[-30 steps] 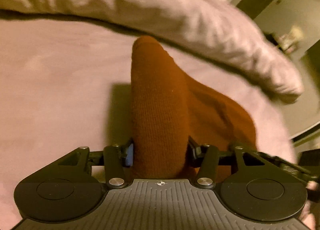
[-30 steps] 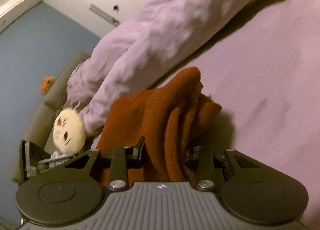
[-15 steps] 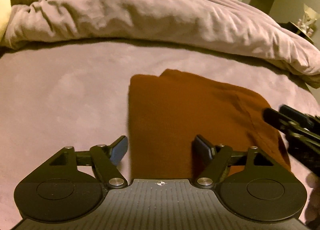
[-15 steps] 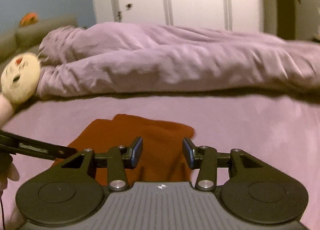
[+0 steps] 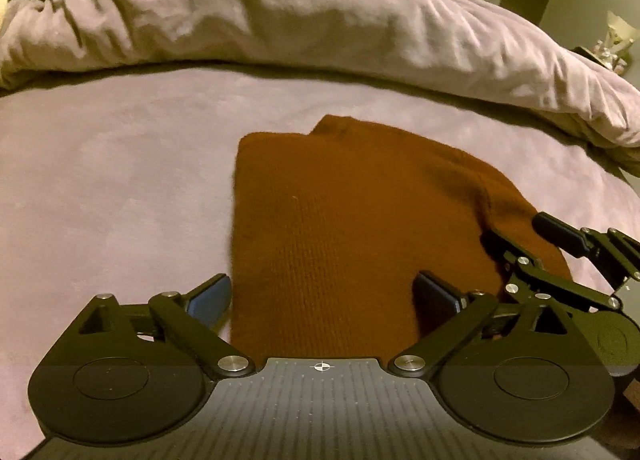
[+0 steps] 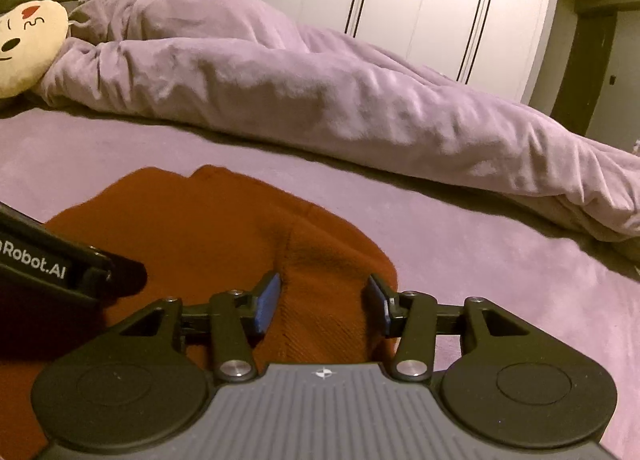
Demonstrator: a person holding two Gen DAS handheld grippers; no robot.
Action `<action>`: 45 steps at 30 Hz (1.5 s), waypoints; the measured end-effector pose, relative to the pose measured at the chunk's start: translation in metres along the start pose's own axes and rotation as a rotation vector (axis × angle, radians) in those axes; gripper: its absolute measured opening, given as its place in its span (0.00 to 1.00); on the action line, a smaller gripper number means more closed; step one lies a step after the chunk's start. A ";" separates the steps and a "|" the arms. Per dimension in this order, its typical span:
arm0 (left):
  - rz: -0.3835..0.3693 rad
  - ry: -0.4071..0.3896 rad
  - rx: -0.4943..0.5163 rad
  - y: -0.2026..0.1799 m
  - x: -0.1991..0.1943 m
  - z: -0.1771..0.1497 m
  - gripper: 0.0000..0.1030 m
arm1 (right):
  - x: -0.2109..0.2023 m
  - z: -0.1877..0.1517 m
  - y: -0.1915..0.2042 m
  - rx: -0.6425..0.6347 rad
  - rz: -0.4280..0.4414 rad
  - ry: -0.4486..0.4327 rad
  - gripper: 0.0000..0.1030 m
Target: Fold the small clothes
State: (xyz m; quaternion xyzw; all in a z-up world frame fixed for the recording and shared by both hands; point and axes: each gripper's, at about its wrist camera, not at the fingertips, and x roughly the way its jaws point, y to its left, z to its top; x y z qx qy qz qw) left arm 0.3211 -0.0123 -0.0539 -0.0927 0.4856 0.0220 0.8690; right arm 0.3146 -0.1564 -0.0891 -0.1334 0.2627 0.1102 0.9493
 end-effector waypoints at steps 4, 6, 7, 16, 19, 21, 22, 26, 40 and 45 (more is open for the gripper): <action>-0.004 -0.005 -0.007 0.001 0.003 -0.001 1.00 | 0.007 -0.004 -0.004 0.027 0.005 -0.005 0.51; 0.001 -0.010 -0.001 0.000 0.004 -0.002 1.00 | 0.011 -0.005 -0.008 0.048 0.010 -0.005 0.54; 0.003 -0.012 -0.002 -0.001 0.004 -0.002 1.00 | 0.012 -0.006 -0.010 0.058 0.008 -0.003 0.55; -0.004 -0.007 -0.038 0.002 0.007 -0.003 1.00 | 0.017 -0.010 -0.020 0.132 0.010 0.024 0.68; -0.021 -0.019 -0.059 0.005 0.013 -0.006 1.00 | 0.017 -0.012 -0.017 0.116 -0.007 0.012 0.70; -0.047 0.003 -0.116 0.011 0.015 -0.004 1.00 | 0.021 -0.011 -0.017 0.117 -0.023 0.019 0.76; -0.059 0.015 -0.137 0.013 0.015 -0.002 1.00 | 0.022 -0.009 -0.017 0.112 -0.040 0.023 0.79; -0.092 0.043 -0.215 0.027 -0.012 0.001 1.00 | 0.009 0.001 -0.025 0.152 -0.015 0.055 0.83; -0.010 -0.029 -0.101 0.003 -0.108 -0.071 1.00 | -0.105 -0.034 -0.017 0.229 0.070 0.061 0.44; 0.092 -0.014 0.032 -0.011 -0.106 -0.095 1.00 | -0.124 -0.058 -0.053 0.561 0.168 0.134 0.47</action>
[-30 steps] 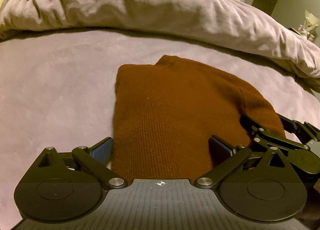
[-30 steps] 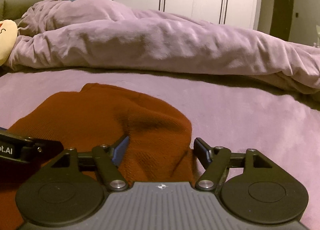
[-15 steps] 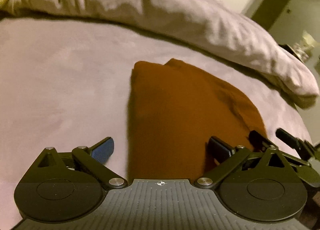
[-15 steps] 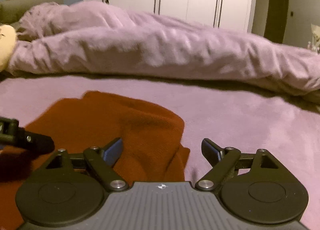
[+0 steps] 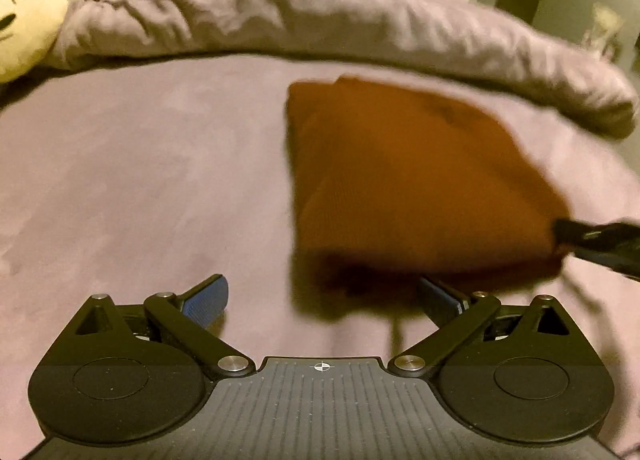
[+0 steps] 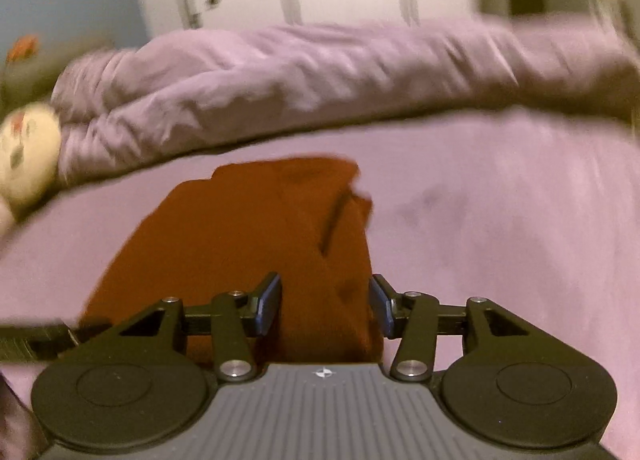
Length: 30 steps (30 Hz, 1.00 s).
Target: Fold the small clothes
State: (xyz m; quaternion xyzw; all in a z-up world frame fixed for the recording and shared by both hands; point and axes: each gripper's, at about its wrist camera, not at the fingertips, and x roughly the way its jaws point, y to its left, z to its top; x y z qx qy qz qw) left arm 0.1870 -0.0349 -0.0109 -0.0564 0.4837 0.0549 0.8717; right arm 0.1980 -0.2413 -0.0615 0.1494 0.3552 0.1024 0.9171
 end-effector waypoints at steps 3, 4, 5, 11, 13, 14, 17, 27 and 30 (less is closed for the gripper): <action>0.033 0.034 -0.003 0.001 0.014 -0.005 0.96 | -0.011 -0.019 -0.017 0.133 0.070 0.037 0.47; 0.052 0.040 0.003 -0.001 0.016 -0.006 0.95 | -0.012 -0.025 -0.018 0.148 0.078 0.050 0.47; 0.054 0.026 0.004 -0.003 0.016 -0.005 0.95 | -0.011 -0.029 -0.019 0.168 0.090 0.066 0.46; 0.043 0.019 -0.056 0.001 0.024 0.006 0.92 | 0.009 -0.029 -0.031 0.439 0.271 0.074 0.46; 0.034 0.018 -0.096 0.005 0.025 0.005 0.91 | 0.020 -0.025 -0.035 0.514 0.274 0.071 0.46; 0.030 0.017 -0.106 0.006 0.026 0.003 0.91 | 0.026 -0.024 -0.038 0.553 0.275 0.070 0.45; 0.028 0.006 -0.116 0.011 0.027 0.001 0.90 | 0.033 -0.024 -0.045 0.610 0.264 0.065 0.23; 0.112 -0.021 -0.224 0.019 0.010 -0.008 0.85 | 0.023 -0.018 -0.043 0.510 0.228 0.007 0.19; 0.147 -0.032 -0.127 0.010 0.004 -0.016 0.81 | 0.020 -0.018 -0.044 0.519 0.231 0.009 0.19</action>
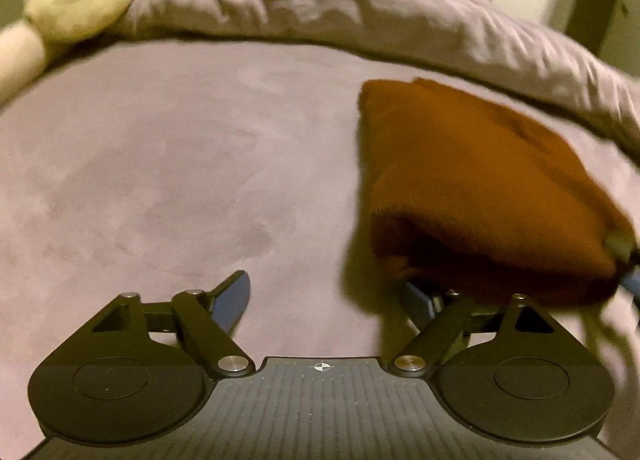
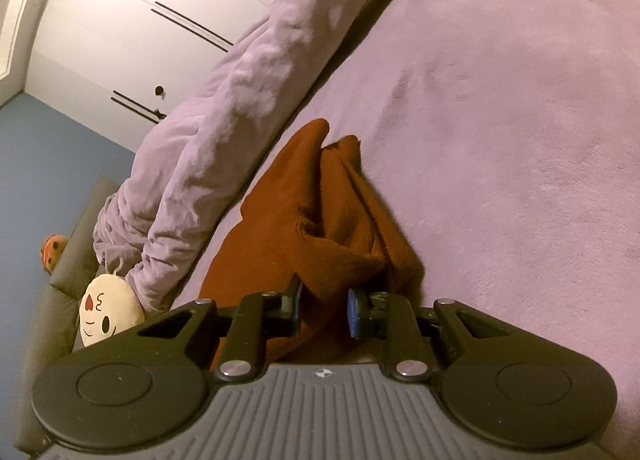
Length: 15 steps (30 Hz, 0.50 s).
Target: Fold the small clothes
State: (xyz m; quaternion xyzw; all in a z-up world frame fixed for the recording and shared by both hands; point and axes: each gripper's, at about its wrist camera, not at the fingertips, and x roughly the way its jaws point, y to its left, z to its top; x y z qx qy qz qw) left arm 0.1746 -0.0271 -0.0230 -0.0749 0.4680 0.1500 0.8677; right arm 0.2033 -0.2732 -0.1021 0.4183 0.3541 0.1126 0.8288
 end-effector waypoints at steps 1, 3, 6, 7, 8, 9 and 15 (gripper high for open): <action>0.008 -0.012 0.029 -0.002 -0.003 -0.002 0.81 | -0.001 -0.001 0.000 0.000 0.004 0.004 0.20; -0.011 -0.026 0.042 -0.003 -0.008 -0.001 0.82 | 0.000 -0.002 0.001 0.005 0.019 0.019 0.24; -0.049 -0.027 0.058 -0.009 -0.005 0.006 0.83 | 0.003 -0.005 0.004 0.010 0.034 0.032 0.28; -0.045 -0.031 0.074 -0.013 -0.005 0.007 0.84 | 0.003 -0.007 0.005 0.011 0.035 0.037 0.28; -0.049 -0.031 0.092 -0.016 -0.003 0.008 0.84 | 0.004 -0.007 0.006 0.010 0.037 0.041 0.28; -0.064 -0.031 0.101 -0.019 -0.004 0.009 0.84 | 0.005 -0.008 0.007 0.009 0.039 0.044 0.28; -0.084 -0.097 0.178 -0.032 -0.009 0.011 0.93 | 0.008 -0.008 0.012 -0.014 0.030 0.056 0.29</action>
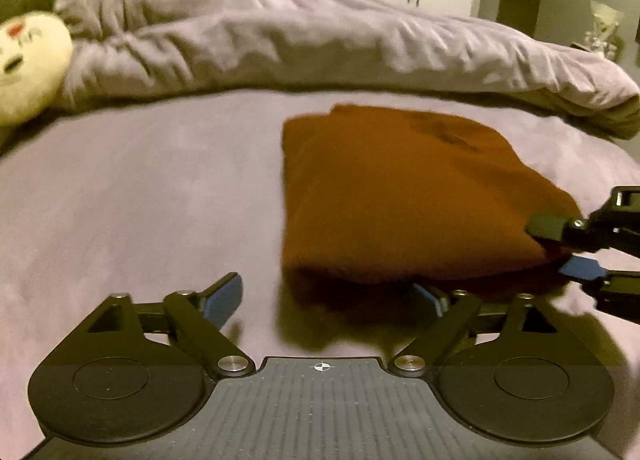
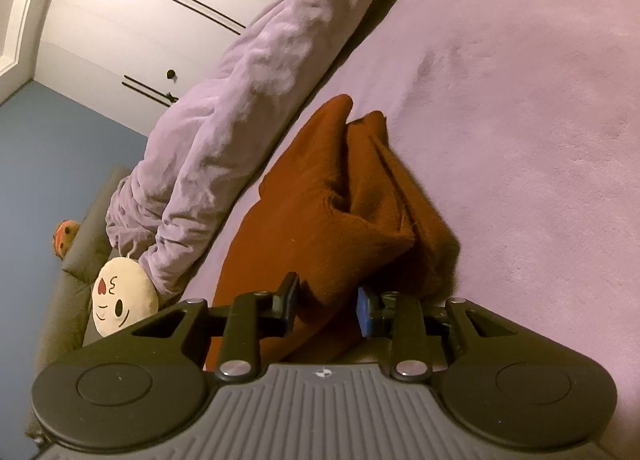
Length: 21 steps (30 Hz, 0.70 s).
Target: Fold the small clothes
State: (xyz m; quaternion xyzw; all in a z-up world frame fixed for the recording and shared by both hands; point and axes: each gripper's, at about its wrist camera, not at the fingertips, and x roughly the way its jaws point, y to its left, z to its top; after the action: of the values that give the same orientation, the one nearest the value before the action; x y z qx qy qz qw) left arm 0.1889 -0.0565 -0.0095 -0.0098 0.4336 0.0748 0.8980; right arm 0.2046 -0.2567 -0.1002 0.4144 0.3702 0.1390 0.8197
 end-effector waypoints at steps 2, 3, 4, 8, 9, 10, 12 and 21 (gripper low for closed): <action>0.028 0.042 0.002 0.002 0.013 0.001 0.93 | 0.002 0.000 0.000 0.001 -0.003 0.003 0.29; 0.034 0.053 -0.011 0.005 0.019 0.001 0.93 | 0.002 -0.001 0.000 0.003 -0.006 0.003 0.29; 0.033 0.056 -0.045 0.011 0.023 0.001 0.94 | 0.002 -0.001 -0.001 0.002 -0.008 0.003 0.29; 0.030 0.082 -0.240 0.030 0.023 0.001 0.93 | 0.002 -0.002 0.005 -0.070 -0.080 -0.011 0.24; 0.043 0.072 -0.245 0.030 0.020 -0.001 0.93 | 0.002 -0.001 0.006 -0.093 -0.101 -0.016 0.21; 0.055 0.062 -0.252 0.030 0.017 -0.003 0.93 | 0.001 -0.001 0.007 -0.109 -0.113 -0.020 0.21; 0.056 0.073 -0.282 0.035 0.014 -0.007 0.93 | 0.002 -0.001 0.009 -0.139 -0.133 -0.022 0.18; 0.202 0.112 -0.323 0.080 -0.026 -0.010 0.93 | -0.023 -0.015 0.032 -0.404 -0.361 -0.054 0.36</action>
State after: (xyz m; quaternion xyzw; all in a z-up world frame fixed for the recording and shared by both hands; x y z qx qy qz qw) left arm 0.1539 0.0183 0.0086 -0.1142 0.4640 0.2323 0.8472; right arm 0.1807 -0.2404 -0.0693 0.1734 0.3808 0.0507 0.9068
